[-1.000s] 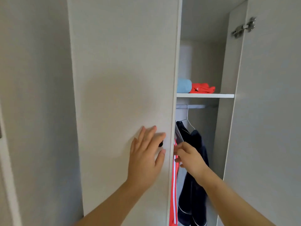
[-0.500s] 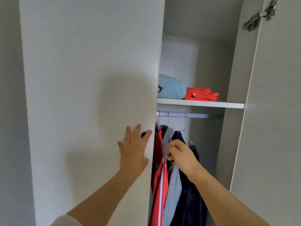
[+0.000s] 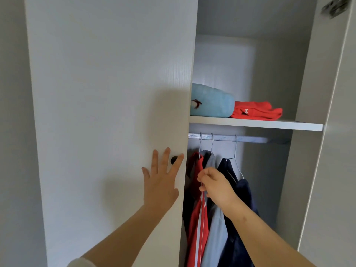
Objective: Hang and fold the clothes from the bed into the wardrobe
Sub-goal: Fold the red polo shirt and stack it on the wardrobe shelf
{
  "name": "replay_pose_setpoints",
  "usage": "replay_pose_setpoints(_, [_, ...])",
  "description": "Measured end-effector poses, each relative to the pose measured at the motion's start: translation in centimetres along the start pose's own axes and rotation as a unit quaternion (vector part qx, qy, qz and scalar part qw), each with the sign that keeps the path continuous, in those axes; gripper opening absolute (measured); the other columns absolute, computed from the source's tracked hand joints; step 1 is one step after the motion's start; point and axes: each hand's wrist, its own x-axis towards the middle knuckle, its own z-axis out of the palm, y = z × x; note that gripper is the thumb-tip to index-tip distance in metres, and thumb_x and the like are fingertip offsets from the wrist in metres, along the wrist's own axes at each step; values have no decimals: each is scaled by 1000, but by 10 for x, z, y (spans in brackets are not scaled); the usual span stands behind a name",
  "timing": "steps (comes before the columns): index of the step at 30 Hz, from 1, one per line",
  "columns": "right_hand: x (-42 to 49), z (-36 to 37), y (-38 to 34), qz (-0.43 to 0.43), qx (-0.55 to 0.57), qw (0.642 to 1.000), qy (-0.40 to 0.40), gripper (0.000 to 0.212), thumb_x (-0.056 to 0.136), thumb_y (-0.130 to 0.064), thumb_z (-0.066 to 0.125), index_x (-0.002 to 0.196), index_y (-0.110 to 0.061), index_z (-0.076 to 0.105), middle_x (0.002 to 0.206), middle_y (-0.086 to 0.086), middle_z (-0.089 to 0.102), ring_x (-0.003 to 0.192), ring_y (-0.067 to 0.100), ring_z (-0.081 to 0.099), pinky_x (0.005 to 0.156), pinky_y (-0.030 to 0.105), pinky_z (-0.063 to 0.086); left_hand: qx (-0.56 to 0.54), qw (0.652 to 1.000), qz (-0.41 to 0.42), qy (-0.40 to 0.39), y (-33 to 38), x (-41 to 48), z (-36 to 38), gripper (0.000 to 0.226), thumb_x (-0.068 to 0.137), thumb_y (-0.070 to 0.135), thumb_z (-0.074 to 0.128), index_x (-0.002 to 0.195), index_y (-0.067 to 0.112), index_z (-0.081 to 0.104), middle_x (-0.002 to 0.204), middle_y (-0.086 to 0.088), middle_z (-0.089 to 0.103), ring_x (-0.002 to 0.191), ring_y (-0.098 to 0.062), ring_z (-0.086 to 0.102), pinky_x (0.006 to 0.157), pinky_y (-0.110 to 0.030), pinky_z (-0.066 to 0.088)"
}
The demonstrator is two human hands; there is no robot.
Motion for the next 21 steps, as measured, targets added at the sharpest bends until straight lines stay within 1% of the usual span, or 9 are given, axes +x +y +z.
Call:
replay_pose_setpoints(4, [-3,-2,1,8,-6,1000,-1,22,95,-17,43,78,-24,55,71,-4,54,69,11,54,55,19,41,-6,1000,6,-7,-2,1,0,109,87,45,54,115,42,-51,128,3,-54,122,-30,-44,111,-56,16])
replay_pose_setpoints(6, [-8,-4,0,9,-9,1000,1,22,95,-17,43,78,-23,55,71,-3,55,68,11,53,56,19,42,-31,999,21,-23,-4,1,-4,102,87,46,53,123,46,-42,135,6,-48,125,-30,-43,111,-56,14])
replay_pose_setpoints(9, [-23,-4,-5,12,-10,1000,4,22,94,-16,42,78,-23,54,72,-1,55,67,12,51,57,22,41,-89,994,40,-56,-8,1,-19,86,87,43,54,144,45,-11,153,6,-26,139,-27,-28,112,-53,19])
replay_pose_setpoints(12, [-46,-3,-12,20,-2,1000,5,22,94,-14,41,78,-23,53,71,2,52,67,15,47,56,24,39,-163,985,43,-44,-9,-8,-38,67,88,38,56,145,35,20,157,3,-4,145,-20,-6,111,-42,26])
replay_pose_setpoints(14, [-65,-5,-16,22,-4,999,25,22,94,-14,41,77,-24,53,74,1,54,68,14,49,56,23,40,-230,972,50,-27,-5,-20,-50,46,87,34,58,132,27,47,154,3,16,142,-16,12,107,-32,27])
replay_pose_setpoints(15, [-75,-7,-19,23,-9,999,39,21,94,-15,42,78,-24,53,75,-1,55,69,14,51,56,21,41,-271,961,52,-28,-1,-26,-56,38,87,31,60,124,24,55,150,2,27,139,-16,21,105,-30,28])
replay_pose_setpoints(18, [-105,-20,-28,31,-4,996,82,18,93,-12,44,86,-26,52,75,-2,55,69,14,51,51,16,41,-352,931,84,-41,15,-45,-75,29,86,23,62,114,16,62,127,0,52,121,-20,47,99,-29,38])
replay_pose_setpoints(19, [-117,-25,-31,37,0,994,102,18,93,-11,44,89,-28,50,76,-2,55,68,15,51,49,15,41,-370,923,94,-45,22,-50,-81,28,86,22,62,113,15,63,120,0,56,114,-19,52,95,-27,40])
replay_pose_setpoints(21, [-142,-39,-37,43,0,989,143,19,92,-11,44,95,-29,48,80,-3,56,68,15,52,53,18,42,-402,908,105,-50,36,-63,-92,27,86,22,62,113,17,63,114,3,59,106,-15,55,87,-20,40])
